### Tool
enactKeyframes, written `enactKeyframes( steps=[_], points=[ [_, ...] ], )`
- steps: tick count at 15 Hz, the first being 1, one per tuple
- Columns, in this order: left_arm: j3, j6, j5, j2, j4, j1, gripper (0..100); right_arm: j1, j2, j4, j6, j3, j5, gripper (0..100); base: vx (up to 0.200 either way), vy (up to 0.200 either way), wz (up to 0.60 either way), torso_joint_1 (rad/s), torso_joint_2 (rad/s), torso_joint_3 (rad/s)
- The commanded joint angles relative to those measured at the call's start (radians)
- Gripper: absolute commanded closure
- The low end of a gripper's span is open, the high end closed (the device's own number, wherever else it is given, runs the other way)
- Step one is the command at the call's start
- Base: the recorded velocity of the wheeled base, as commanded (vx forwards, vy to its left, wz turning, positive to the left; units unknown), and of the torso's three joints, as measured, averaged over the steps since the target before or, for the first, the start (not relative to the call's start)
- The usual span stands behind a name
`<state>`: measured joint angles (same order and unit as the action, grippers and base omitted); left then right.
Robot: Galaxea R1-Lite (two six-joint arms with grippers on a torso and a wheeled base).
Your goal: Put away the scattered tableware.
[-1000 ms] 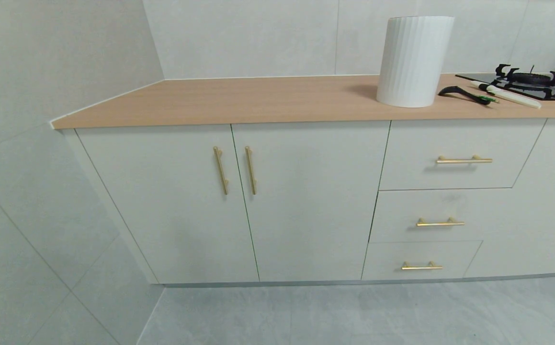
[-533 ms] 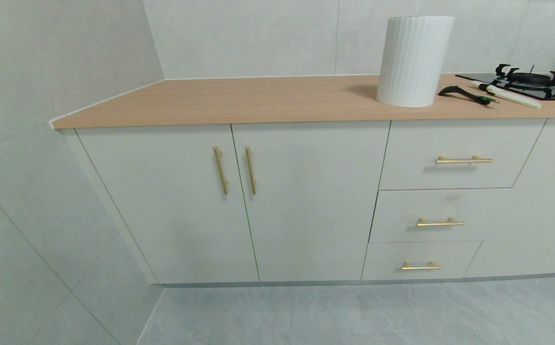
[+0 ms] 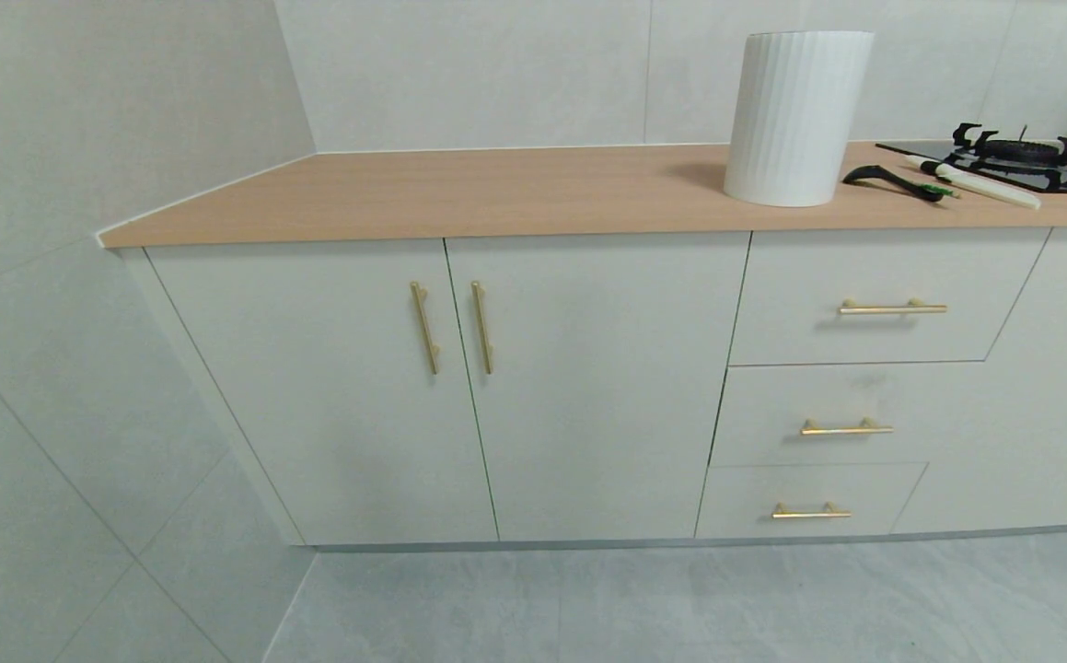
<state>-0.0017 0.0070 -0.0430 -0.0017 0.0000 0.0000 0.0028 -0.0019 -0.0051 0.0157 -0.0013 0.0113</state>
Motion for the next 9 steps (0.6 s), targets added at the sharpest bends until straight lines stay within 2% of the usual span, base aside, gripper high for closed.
enactKeyframes(
  steps=[1, 4, 9],
  points=[
    [0.000, 0.002, 0.000, 0.002, 0.000, 0.000, 0, 0.000, 0.002, 0.001, 0.000, 0.000, 0.001, 0, 0.000, 0.000, 0.00, 0.000, 0.00, 0.000],
    [0.000, 0.001, 0.002, 0.002, 0.000, 0.000, 0, 0.000, 0.003, 0.001, -0.003, 0.001, 0.003, 0, 0.000, 0.000, 0.00, 0.000, 0.00, 0.000],
    [0.000, -0.001, 0.002, 0.002, 0.000, 0.000, 0, 0.000, 0.003, 0.001, -0.002, 0.001, 0.003, 0, 0.000, -0.200, 0.00, 0.003, 0.00, 0.001]
  ],
)
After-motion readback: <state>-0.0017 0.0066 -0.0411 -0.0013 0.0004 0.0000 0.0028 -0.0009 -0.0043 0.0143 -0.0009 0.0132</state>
